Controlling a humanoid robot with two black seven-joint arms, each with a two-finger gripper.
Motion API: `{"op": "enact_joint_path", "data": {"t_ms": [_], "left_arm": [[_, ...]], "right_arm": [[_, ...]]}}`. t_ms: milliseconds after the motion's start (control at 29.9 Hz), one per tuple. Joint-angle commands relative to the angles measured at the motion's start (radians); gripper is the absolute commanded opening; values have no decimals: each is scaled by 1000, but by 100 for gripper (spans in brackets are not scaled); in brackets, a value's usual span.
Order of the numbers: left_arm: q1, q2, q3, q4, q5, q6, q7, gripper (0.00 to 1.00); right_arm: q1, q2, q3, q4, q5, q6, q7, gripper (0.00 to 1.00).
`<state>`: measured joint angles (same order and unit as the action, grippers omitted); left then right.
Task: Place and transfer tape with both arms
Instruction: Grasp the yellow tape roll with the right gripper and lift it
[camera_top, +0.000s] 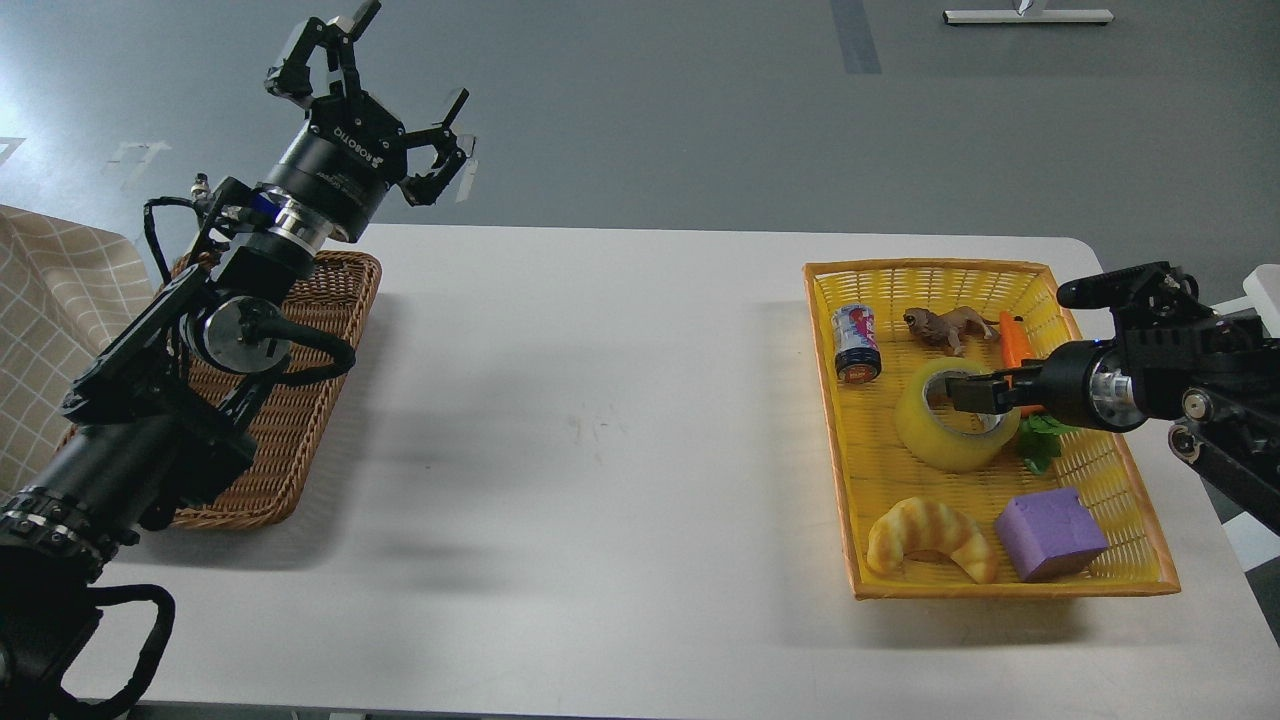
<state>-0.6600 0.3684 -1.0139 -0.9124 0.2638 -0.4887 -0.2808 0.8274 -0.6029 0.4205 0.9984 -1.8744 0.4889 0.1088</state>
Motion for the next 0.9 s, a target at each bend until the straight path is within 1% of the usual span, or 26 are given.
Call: {"op": "enact_joint_path", "data": {"t_ms": [0,33,167,234,267,301,368,401,468,568,602,635,668,702,735,869], "left_arm": [[-3,1,0,0,0,0,0,98],[-3,1,0,0,0,0,0,98],[0,1,0,0,0,0,0,98],[0,4,0,0,0,0,0,98],[2,7,0,0,0,0,0,98],[2,7,0,0,0,0,0,98],[2,7,-2,0,0,0,0,98],[0,7,0,0,0,0,0,98],[0,7,0,0,0,0,0,98],[0,6,0,1,0,0,0,98],[0,6,0,1,2,0,0,98],[2,6,0,0,0,0,0,98],[0,6,0,1,0,0,0,98],[0,6,0,1,0,0,0,98],[-1,6,0,1,0,0,0,98],[-3,6,0,3,0,0,0,98]], "right_arm": [[3,14,-5,-7,-17,0,0,87],[4,21,-5,-10,-19,0,0,83],[6,29,-6,-21,-20,0,0,78],[4,32,-14,-21,-20,0,0,78],[6,32,-25,-21,-20,0,0,74],[7,32,-35,-21,-20,0,0,68],[7,32,-42,-23,-20,0,0,61],[9,32,-46,-23,-20,0,0,59],[9,32,-48,-23,-20,0,0,59],[7,34,-49,-23,-22,0,0,48],[9,32,-55,-23,-22,0,0,40],[9,32,-60,-23,-22,0,0,35],[15,31,-71,-23,-22,0,0,22],[19,31,-77,-21,-20,0,0,14],[33,28,-91,-21,-20,0,0,0],[96,17,-138,-8,-12,0,5,0]]}}
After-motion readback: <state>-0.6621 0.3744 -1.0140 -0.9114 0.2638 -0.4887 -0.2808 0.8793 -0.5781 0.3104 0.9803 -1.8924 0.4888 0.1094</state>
